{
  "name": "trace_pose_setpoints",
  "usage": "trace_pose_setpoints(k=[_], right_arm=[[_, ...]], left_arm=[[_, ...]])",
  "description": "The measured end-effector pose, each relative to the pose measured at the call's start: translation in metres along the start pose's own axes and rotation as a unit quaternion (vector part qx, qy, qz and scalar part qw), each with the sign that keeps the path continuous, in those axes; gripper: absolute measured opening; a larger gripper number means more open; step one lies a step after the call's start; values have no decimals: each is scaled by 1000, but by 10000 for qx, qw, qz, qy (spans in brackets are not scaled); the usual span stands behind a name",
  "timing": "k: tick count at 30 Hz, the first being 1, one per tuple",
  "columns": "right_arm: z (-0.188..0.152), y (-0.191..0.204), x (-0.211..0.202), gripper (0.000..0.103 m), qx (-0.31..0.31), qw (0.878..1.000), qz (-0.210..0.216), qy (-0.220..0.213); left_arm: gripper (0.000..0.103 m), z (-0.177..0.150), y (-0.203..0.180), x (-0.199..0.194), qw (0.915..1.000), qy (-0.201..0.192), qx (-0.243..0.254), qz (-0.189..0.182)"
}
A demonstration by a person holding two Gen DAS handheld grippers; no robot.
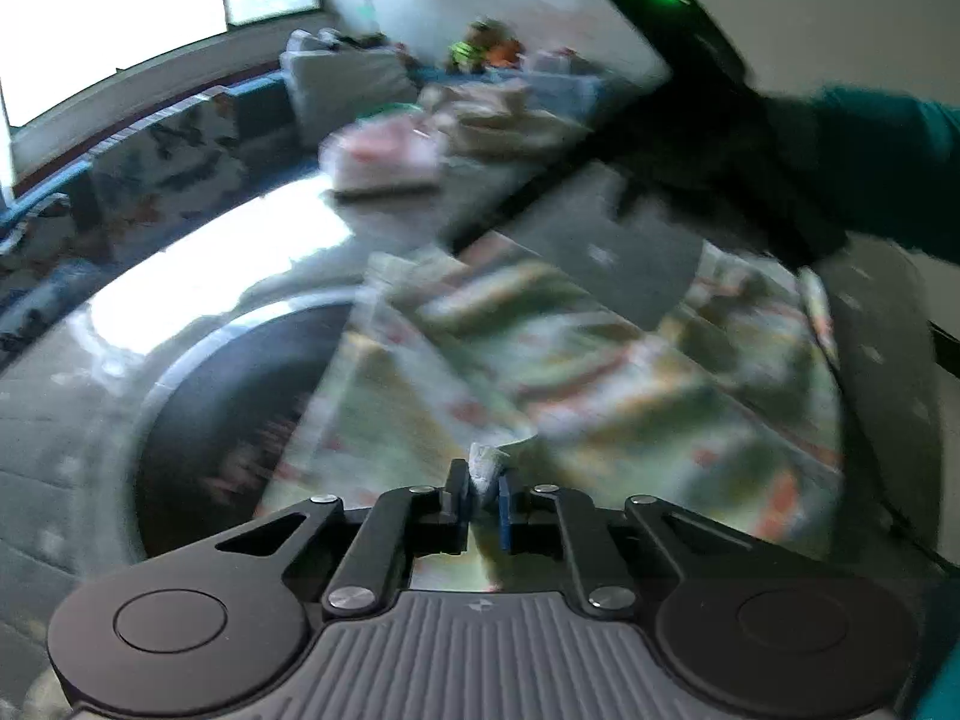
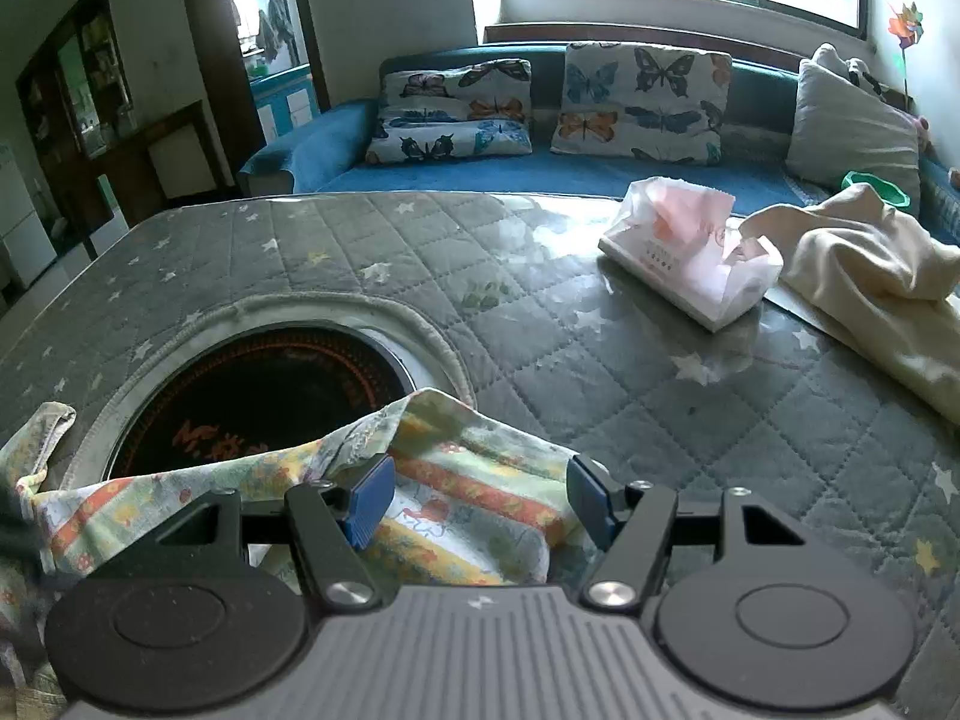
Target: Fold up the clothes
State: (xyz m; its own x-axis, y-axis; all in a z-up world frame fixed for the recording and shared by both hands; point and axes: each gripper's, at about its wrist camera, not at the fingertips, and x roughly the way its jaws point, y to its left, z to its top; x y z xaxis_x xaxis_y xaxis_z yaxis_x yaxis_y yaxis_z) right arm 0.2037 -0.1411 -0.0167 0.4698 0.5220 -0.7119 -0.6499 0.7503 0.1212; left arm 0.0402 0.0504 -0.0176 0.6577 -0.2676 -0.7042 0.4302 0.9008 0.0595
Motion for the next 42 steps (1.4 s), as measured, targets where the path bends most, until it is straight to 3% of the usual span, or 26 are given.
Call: trace_pose_setpoints(k=[4, 8, 12, 15, 19, 22, 24, 27, 31, 35, 42], right_arm=[[0, 1, 0, 65, -30, 10000, 20, -15], [1, 4, 3, 65, -113, 9999, 64, -4], [-1, 13, 15, 65, -264, 9995, 90, 140], [-3, 18, 25, 65, -376, 9990, 38, 246], [-4, 21, 35, 65, -461, 9983, -61, 358], [-1, 27, 39, 64, -568, 9978, -86, 342], [1, 30, 42, 64, -640, 9973, -102, 331], [4, 35, 46, 64, -747, 9966, -127, 315], [7, 43, 52, 65, -902, 9953, -167, 295], [7, 46, 60, 66, -1208, 9916, -337, 304], [18, 49, 71, 67, -1103, 9912, -710, 158]], left_arm=[[8, 20, 46, -10, 9948, -289, -371, 902], [8, 33, 103, -9, 9763, -478, -878, 1921], [8, 25, 138, 17, 9670, -147, -1201, 2243], [12, 12, 144, 41, 9628, 134, -1182, 2425], [13, 7, 148, 56, 9521, 196, -1173, 2818], [13, 8, 157, 60, 9471, 240, -1352, 2900], [13, 10, 154, 49, 9550, 121, -1462, 2577], [13, 14, 131, 47, 9754, 126, -1223, 1830], [16, 20, 107, 70, 9858, 351, -824, 1421], [17, 26, 104, 90, 9850, 312, -762, 1519], [30, 38, 103, 106, 9805, 124, -712, 1825]])
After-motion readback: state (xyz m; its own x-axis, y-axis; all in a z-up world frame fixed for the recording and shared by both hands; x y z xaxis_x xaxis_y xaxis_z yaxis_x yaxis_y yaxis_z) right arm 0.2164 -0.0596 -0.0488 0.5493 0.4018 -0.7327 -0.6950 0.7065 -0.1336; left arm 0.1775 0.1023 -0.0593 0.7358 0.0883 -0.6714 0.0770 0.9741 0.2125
